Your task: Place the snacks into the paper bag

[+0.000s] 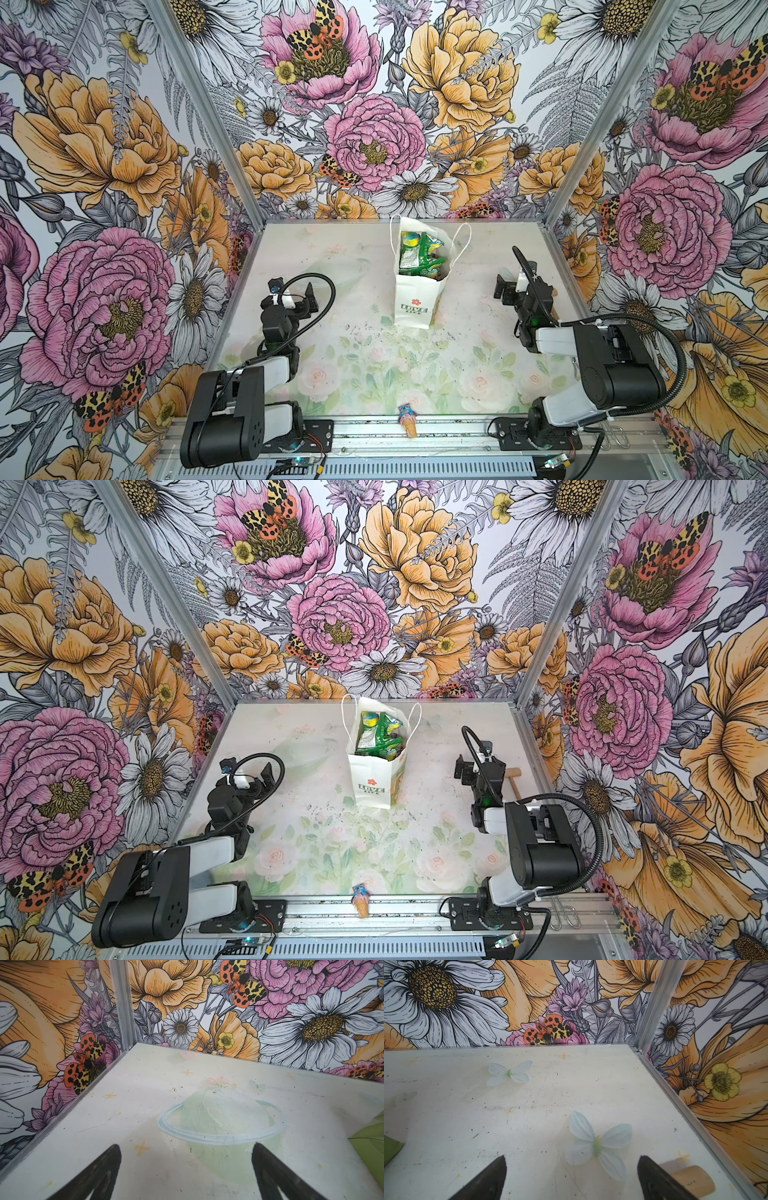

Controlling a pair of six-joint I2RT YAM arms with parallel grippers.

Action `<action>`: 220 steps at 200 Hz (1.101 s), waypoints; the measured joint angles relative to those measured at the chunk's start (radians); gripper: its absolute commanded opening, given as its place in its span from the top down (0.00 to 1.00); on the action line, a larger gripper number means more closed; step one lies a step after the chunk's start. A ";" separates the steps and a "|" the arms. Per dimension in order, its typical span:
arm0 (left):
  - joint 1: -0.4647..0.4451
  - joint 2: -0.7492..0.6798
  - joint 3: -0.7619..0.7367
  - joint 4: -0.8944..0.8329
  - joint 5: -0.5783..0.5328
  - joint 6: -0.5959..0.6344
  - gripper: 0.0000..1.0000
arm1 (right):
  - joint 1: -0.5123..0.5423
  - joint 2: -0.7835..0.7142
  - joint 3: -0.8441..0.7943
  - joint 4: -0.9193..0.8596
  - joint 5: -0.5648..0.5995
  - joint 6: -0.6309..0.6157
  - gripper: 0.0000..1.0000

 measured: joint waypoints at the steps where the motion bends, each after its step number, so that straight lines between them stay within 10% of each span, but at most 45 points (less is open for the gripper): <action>1: 0.000 0.003 0.001 0.003 0.000 0.000 0.01 | 0.000 0.000 0.000 0.000 0.000 0.000 0.00; 49: 0.001 0.265 0.023 0.207 0.011 -0.003 0.01 | 0.000 0.000 0.000 0.000 0.000 0.000 0.00; 220: -0.132 0.252 0.148 0.069 -0.225 0.037 0.01 | 0.000 0.000 0.000 0.000 0.000 0.000 0.00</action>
